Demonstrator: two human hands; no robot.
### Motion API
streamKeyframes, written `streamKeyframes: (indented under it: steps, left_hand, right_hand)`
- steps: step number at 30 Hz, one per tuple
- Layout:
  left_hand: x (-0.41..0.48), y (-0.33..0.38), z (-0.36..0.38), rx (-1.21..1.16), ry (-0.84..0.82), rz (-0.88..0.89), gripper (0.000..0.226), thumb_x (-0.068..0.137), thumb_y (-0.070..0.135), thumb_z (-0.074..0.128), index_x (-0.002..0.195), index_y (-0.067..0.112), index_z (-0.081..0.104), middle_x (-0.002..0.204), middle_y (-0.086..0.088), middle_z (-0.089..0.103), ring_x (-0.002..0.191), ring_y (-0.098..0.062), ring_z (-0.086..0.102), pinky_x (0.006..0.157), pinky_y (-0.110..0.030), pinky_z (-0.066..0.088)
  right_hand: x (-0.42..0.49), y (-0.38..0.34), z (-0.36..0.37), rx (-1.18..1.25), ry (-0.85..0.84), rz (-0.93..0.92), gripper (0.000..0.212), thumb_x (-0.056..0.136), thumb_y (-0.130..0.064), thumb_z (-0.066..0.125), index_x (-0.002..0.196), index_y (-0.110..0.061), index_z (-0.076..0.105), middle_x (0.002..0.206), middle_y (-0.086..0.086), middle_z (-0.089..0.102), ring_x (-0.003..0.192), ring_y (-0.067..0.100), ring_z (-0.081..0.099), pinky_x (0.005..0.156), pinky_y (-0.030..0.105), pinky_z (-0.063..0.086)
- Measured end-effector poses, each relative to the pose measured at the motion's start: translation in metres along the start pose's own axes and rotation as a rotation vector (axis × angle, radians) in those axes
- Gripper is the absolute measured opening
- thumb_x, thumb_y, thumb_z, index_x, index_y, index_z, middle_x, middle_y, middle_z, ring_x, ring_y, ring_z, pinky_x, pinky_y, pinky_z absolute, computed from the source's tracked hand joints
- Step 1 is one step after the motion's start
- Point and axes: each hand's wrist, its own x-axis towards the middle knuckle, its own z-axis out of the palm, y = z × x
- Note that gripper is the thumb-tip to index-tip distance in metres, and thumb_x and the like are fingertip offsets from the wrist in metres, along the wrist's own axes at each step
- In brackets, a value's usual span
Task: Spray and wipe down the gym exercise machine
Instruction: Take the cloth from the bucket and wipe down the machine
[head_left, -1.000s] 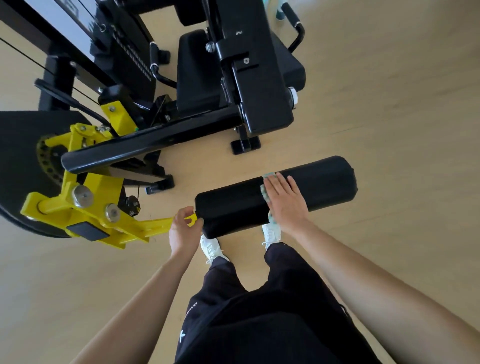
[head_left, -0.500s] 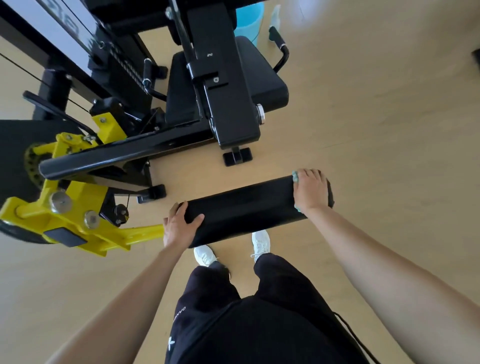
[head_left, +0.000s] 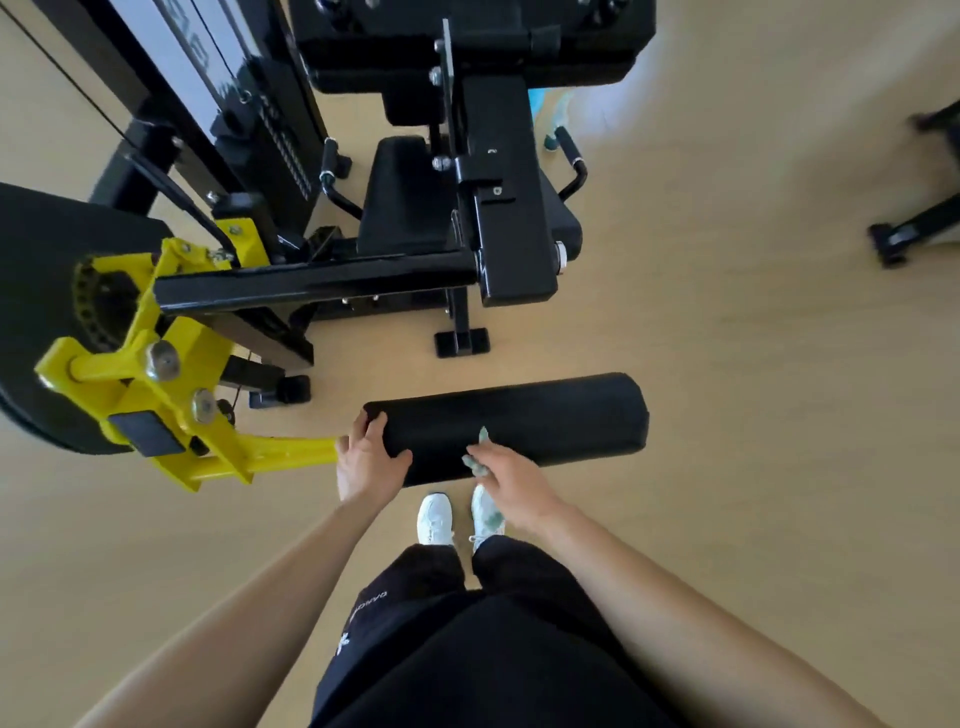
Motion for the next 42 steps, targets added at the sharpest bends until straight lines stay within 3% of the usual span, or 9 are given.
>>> streamKeyframes:
  steps: [6,11,15,18,24,27,33,37,42]
  left_hand:
    - [-0.024,0.024,0.011,-0.066,-0.013,0.133,0.040,0.095,0.031,0.066,0.135,0.025,0.065,0.157,-0.004,0.045,0.142,-0.036,0.032,0.114,-0.042,0.031]
    - [-0.066,0.074,0.027,-0.290,-0.254,0.307,0.028,0.095,0.025,0.070,0.122,0.026,0.071,0.122,0.010,0.066,0.107,-0.007,0.059,0.078,-0.013,0.043]
    - [-0.091,0.127,0.052,-0.394,-0.449,0.327,0.043,0.091,0.033,0.074,0.133,0.032,0.062,0.125,0.018,0.061,0.117,-0.006,0.058,0.098,-0.027,0.050]
    - [-0.101,0.166,0.073,-0.411,-0.512,0.362,0.055,0.089,0.036,0.078,0.140,0.032,0.056,0.126,0.016,0.062,0.111,-0.005,0.062,0.100,-0.032,0.053]
    - [-0.120,0.249,0.129,-0.294,-0.465,0.410,0.008,0.089,0.027,0.079,0.094,0.022,0.075,0.087,0.004,0.076,0.084,-0.015,0.071,0.084,-0.038,0.059]
    - [-0.135,0.304,0.160,-0.307,-0.438,0.380,0.020,0.086,0.031,0.083,0.076,0.022,0.069,0.066,0.013,0.066,0.063,-0.006,0.058,0.067,-0.026,0.048]
    - [-0.160,0.408,0.198,-0.350,-0.428,0.366,0.042,0.085,0.036,0.083,0.068,0.019,0.049,0.056,0.013,0.050,0.050,-0.004,0.044,0.050,-0.018,0.034]
    - [-0.156,0.453,0.209,-0.426,-0.391,0.313,0.034,0.092,0.027,0.077,0.072,0.015,0.053,0.064,0.007,0.064,0.061,-0.010,0.061,0.057,-0.021,0.045]
    - [-0.122,0.494,0.220,-0.476,-0.326,0.258,0.028,0.098,0.019,0.069,0.080,0.009,0.050,0.073,-0.002,0.066,0.069,-0.016,0.064,0.064,-0.032,0.048]
  right_hand:
    - [-0.038,0.024,-0.034,0.122,0.221,0.295,0.027,0.102,-0.019,0.060,0.129,-0.018,0.066,0.121,0.002,0.061,0.112,0.022,0.063,0.096,0.028,0.047]
    - [-0.077,0.035,-0.060,0.563,0.437,0.460,0.029,0.092,-0.017,0.073,0.115,-0.027,0.060,0.114,0.003,0.059,0.100,0.019,0.066,0.086,0.036,0.058]
    - [-0.099,0.044,-0.087,0.860,0.525,0.385,0.021,0.092,-0.007,0.070,0.109,-0.018,0.069,0.105,0.008,0.069,0.094,0.025,0.068,0.075,0.039,0.055]
    - [-0.113,0.067,-0.106,1.022,0.540,0.310,0.011,0.092,-0.009,0.073,0.096,-0.019,0.076,0.100,0.012,0.075,0.096,0.033,0.070,0.088,0.052,0.056]
    - [-0.141,0.142,-0.156,1.116,0.564,0.253,0.015,0.099,-0.001,0.061,0.093,-0.011,0.070,0.081,0.001,0.075,0.075,0.016,0.069,0.070,0.029,0.056]
    - [-0.157,0.190,-0.192,1.095,0.588,0.251,0.019,0.101,0.000,0.056,0.093,-0.011,0.069,0.080,0.000,0.074,0.071,0.011,0.066,0.066,0.020,0.052]
    - [-0.179,0.264,-0.262,0.986,0.674,0.340,0.018,0.100,-0.009,0.060,0.090,-0.019,0.072,0.080,-0.006,0.068,0.074,0.010,0.058,0.072,0.026,0.044]
    - [-0.177,0.297,-0.303,0.962,0.748,0.430,0.014,0.102,-0.013,0.058,0.097,-0.012,0.071,0.087,0.004,0.065,0.075,0.017,0.056,0.064,0.027,0.043]
    - [-0.157,0.311,-0.359,1.260,0.533,0.457,0.029,0.110,-0.027,0.043,0.101,-0.016,0.069,0.097,0.007,0.073,0.084,0.021,0.069,0.075,0.037,0.056]
